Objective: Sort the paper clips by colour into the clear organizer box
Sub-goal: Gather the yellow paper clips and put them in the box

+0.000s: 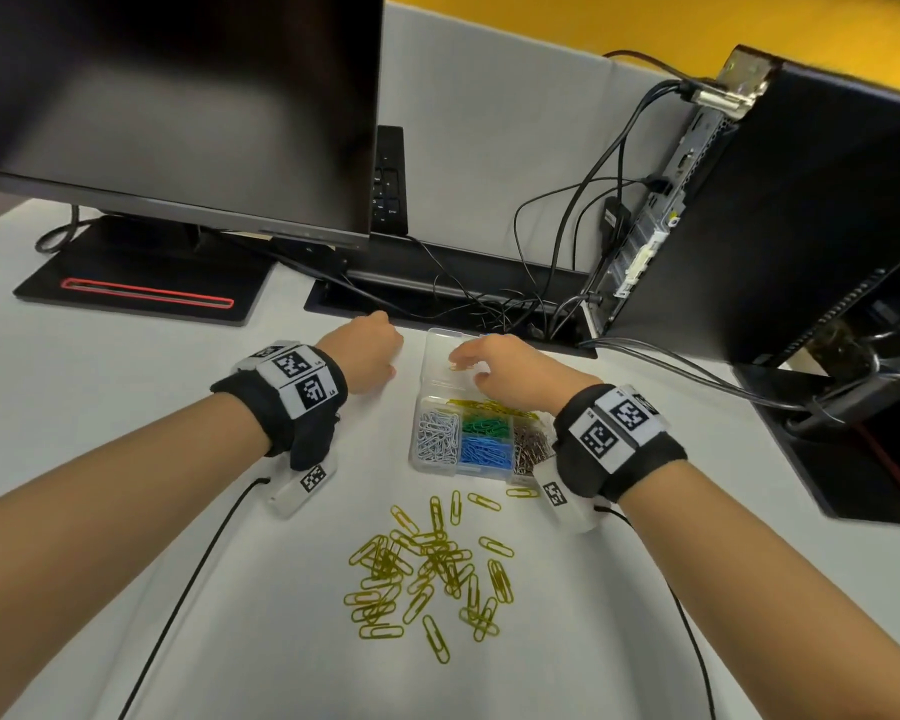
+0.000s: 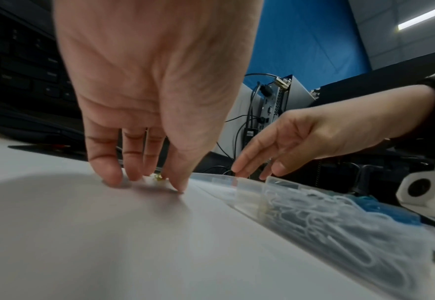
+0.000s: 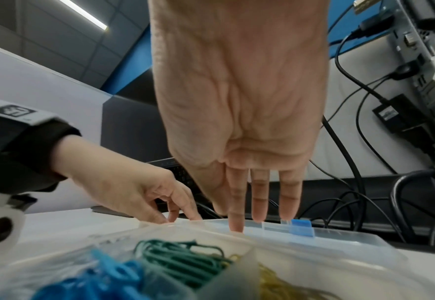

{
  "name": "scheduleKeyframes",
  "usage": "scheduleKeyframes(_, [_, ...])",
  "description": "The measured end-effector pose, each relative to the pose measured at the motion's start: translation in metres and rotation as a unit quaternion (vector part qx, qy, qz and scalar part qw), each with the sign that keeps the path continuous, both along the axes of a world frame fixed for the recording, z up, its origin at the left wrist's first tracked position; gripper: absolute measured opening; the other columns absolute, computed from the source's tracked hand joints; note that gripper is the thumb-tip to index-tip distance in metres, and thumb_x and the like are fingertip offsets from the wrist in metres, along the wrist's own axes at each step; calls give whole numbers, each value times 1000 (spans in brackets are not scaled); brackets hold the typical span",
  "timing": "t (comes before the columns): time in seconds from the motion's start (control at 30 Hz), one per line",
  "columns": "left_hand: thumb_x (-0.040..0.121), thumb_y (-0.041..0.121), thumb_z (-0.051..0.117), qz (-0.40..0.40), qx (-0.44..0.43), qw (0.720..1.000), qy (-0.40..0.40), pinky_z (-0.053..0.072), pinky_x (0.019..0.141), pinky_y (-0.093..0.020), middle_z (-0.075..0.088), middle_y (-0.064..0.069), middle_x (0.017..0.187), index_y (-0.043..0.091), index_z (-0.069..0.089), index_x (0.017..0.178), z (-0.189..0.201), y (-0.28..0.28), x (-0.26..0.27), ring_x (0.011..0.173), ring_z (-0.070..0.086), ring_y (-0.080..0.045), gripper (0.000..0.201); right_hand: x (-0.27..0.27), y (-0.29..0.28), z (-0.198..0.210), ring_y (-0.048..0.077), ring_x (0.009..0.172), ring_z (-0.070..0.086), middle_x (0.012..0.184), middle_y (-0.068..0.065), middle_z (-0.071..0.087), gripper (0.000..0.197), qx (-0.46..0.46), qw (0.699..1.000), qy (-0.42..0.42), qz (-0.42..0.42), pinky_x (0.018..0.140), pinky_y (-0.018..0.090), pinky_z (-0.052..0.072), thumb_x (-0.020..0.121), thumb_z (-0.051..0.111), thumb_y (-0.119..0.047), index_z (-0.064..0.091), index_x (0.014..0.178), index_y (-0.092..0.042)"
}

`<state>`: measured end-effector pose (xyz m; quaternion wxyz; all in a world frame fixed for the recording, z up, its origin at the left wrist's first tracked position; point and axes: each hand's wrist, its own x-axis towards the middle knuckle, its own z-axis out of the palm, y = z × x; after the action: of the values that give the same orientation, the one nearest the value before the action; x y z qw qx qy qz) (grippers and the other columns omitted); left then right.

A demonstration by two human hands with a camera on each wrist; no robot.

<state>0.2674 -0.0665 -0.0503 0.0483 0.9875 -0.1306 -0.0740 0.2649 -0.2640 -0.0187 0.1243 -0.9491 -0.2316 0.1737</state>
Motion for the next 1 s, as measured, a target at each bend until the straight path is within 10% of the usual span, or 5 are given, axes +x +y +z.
scheduleKeyframes(0.23, [85, -5, 49, 5, 11, 999, -29, 50, 80, -34, 59, -14, 106, 2, 63, 101, 1, -6, -10, 94, 59, -31, 23, -3, -1, -2, 20, 99, 61, 108, 7, 66, 33, -2, 999, -49, 10, 86, 27, 51, 84, 56, 5, 68, 112, -7])
scheduleKeyframes(0.53, [87, 5, 58, 50, -39, 998, -21, 52, 82, -34, 66, -9, 103, 7, 67, 96, -1, -3, -16, 94, 61, -27, 13, -10, -6, 2, 15, 77, 58, 81, 4, 62, 23, 115, 989, -85, -36, 73, 23, 49, 80, 56, 12, 72, 88, -4])
scheduleKeyframes(0.77, [83, 7, 58, 35, -79, 995, 52, 51, 72, -30, 69, -8, 88, 5, 70, 84, 6, -5, -28, 86, 64, -25, 12, -34, -21, 18, 13, 82, 60, 88, 3, 65, 14, 150, 985, -65, -55, 72, 14, 47, 85, 64, -2, 70, 95, -10])
scheduleKeyframes(1.0, [88, 8, 56, -45, -223, 971, -78, 48, 73, -26, 63, 6, 81, 13, 67, 82, 28, -35, -39, 77, 59, -11, 14, -103, -43, 26, 2, 75, 56, 87, -3, 66, 10, 166, 981, -61, -83, 60, 3, 42, 85, 66, -9, 69, 90, -17])
